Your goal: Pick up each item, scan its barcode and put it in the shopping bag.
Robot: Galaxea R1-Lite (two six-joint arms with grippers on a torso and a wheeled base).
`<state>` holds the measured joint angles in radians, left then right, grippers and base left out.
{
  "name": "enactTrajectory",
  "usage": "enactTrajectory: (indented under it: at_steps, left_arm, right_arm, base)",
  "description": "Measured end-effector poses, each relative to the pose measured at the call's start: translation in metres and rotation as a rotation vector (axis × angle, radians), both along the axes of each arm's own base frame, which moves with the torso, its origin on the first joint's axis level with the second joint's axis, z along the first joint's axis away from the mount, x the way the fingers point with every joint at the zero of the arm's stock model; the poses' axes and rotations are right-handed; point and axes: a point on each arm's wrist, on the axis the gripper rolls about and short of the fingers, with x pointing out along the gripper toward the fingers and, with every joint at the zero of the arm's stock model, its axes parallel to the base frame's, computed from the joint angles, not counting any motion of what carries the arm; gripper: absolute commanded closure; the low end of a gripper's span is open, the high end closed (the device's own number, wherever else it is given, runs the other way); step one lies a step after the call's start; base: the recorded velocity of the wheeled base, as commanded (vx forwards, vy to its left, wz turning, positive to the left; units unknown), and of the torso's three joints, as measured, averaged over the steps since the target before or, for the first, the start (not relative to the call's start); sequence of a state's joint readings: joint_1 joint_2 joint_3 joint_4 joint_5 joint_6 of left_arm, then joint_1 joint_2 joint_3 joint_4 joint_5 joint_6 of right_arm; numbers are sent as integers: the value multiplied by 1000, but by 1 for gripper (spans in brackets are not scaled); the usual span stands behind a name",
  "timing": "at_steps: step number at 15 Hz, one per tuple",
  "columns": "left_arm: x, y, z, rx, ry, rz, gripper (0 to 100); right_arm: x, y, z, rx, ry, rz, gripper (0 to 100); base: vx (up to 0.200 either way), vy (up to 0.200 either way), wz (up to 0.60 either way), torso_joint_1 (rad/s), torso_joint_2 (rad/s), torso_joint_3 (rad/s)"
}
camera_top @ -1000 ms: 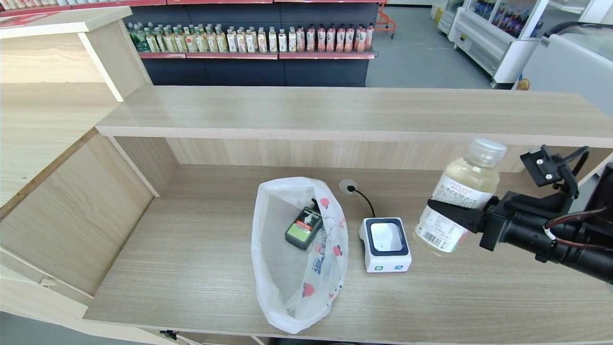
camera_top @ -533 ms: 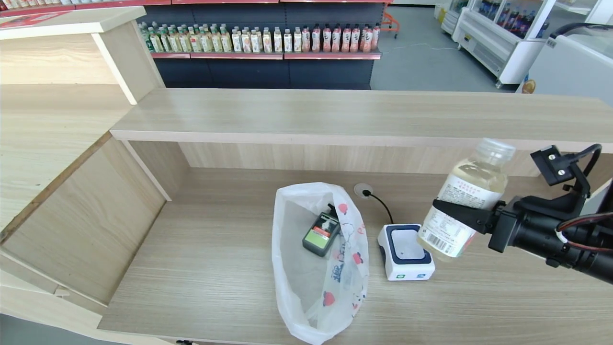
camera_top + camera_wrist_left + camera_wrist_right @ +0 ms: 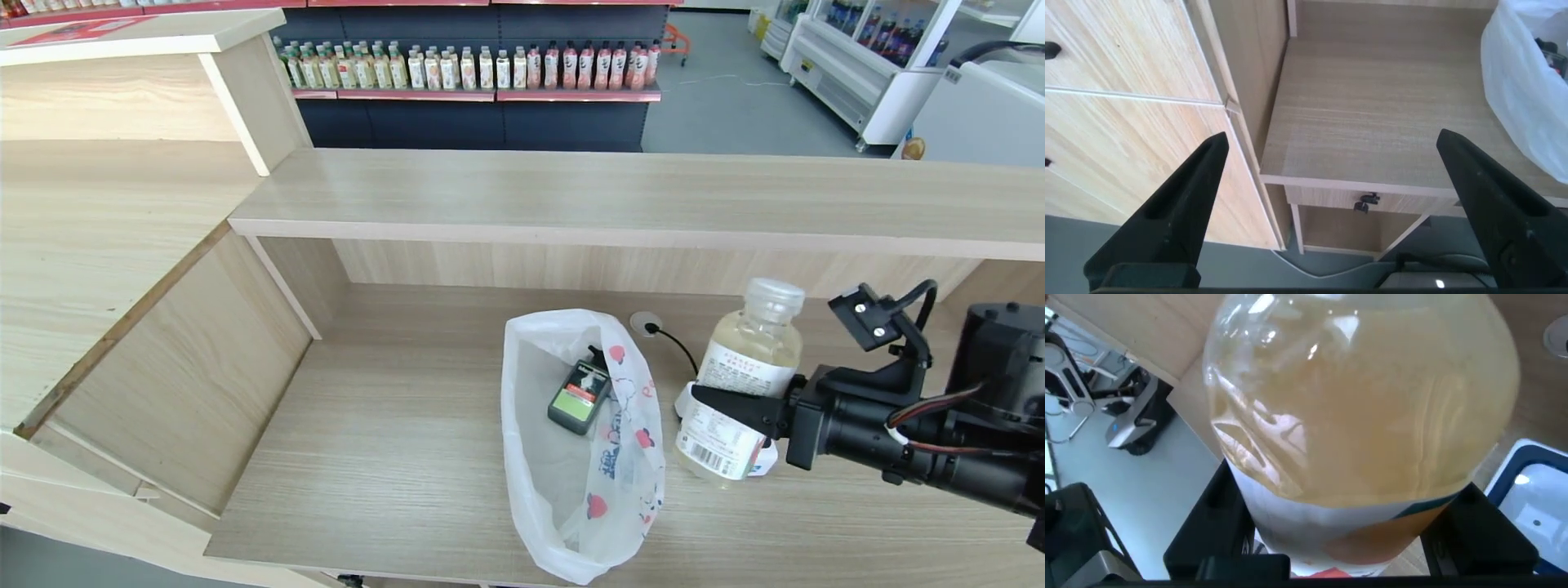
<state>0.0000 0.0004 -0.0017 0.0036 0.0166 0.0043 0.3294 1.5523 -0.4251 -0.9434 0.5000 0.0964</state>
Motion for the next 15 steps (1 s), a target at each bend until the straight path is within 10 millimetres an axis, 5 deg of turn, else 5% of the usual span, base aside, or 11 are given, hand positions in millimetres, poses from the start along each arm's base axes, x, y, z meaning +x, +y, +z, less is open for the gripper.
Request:
enactTrajectory:
  at_steps: [5, 15]
  left_arm:
    - [0, 0, 0, 0, 0, 0, 0]
    - [0, 0, 0, 0, 0, 0, 0]
  right_arm:
    - [11, 25, -31, -100, 23, 91, 100]
    - [58, 66, -98, -248, -241, 197, 100]
  base:
    - [0, 0, 0, 0, 0, 0]
    - [0, 0, 0, 0, 0, 0]
